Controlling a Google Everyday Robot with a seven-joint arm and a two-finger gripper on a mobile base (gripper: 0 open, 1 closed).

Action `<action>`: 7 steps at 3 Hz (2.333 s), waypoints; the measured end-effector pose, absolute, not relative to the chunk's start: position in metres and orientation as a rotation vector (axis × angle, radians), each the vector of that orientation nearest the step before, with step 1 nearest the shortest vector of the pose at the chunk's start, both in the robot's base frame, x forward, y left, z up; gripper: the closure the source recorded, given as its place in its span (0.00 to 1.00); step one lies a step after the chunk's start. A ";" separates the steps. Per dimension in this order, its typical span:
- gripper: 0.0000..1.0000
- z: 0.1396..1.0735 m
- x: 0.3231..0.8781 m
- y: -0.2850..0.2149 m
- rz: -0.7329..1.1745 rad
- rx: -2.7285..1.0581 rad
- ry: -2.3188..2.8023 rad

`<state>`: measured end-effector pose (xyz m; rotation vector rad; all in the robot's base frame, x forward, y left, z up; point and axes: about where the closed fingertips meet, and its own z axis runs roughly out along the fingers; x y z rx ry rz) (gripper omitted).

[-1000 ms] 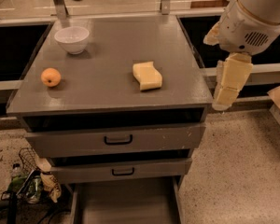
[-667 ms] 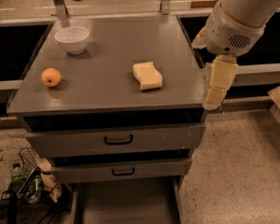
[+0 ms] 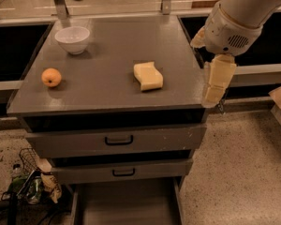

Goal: Place sponge into bottom drawer

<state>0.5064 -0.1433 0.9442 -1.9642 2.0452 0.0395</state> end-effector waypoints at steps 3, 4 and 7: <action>0.00 0.942 0.576 -0.093 0.114 -2.109 1.818; 0.00 0.942 0.577 -0.092 0.112 -2.105 1.816; 0.00 0.881 0.623 -0.077 0.319 -2.091 1.767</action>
Offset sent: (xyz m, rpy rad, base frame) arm 0.0742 0.0570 0.0002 0.0610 -0.0096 0.2393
